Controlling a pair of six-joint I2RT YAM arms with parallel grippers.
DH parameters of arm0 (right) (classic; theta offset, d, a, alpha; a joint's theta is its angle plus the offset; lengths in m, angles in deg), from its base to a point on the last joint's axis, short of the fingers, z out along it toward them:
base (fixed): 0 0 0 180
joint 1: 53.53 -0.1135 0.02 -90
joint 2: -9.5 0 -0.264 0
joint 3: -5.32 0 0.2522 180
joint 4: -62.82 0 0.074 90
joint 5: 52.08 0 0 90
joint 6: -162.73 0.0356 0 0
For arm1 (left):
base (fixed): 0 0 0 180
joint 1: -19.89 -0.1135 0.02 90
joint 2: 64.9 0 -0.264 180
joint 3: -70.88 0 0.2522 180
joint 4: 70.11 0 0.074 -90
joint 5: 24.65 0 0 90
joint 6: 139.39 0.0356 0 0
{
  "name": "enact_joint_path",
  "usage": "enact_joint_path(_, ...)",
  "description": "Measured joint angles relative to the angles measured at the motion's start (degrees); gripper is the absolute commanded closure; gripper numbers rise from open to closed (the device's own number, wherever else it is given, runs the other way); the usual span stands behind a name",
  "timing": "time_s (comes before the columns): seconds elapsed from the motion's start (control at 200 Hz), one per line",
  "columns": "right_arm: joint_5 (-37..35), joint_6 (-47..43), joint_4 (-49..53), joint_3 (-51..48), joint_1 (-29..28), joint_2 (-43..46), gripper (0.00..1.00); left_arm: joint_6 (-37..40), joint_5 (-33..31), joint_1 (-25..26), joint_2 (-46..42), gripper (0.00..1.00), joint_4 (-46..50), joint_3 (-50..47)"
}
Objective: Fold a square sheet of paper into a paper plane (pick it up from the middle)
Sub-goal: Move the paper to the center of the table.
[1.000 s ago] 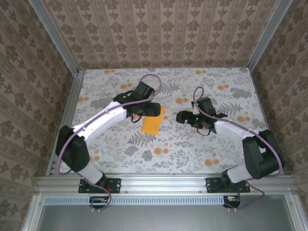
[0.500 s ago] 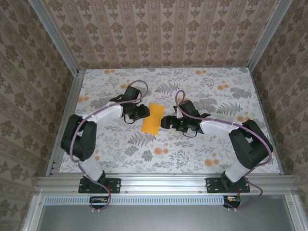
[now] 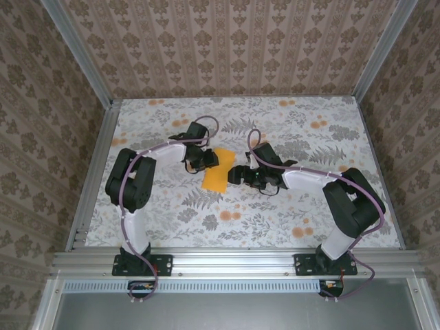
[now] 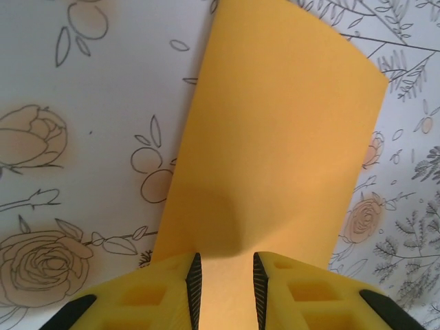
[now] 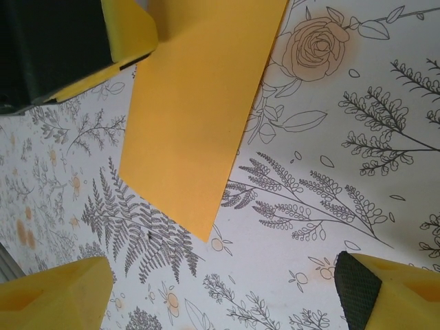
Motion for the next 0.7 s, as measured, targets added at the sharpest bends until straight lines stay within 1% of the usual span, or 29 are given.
enact_joint_path(0.14, 0.0, 0.0, 1.5, 0.7, 0.0, 0.0, 0.14, -0.9, -1.2, 0.1, -0.4, 0.71, -0.8, -2.3)
enact_joint_path(0.365, -0.2, -0.2, 3.9, 1.2, -0.7, 0.0, 0.14, -4.2, -4.7, 1.3, -5.0, 0.71, -1.1, -8.0)
enact_joint_path(0.495, -1.2, -0.2, 5.7, 1.3, -1.8, 0.0, 0.15, -8.3, -7.3, 2.6, -9.7, 0.7, -1.0, -13.4)
enact_joint_path(0.585, -1.4, 0.3, 6.4, 1.3, -3.1, 0.0, 0.19, -12.2, -9.5, 4.2, -13.6, 0.69, -0.7, -17.6)
enact_joint_path(0.7, -1.4, 2.0, 7.0, 1.2, -5.1, 0.2, 0.21, -16.1, -10.8, 6.3, -17.3, 0.67, -0.7, -21.4)
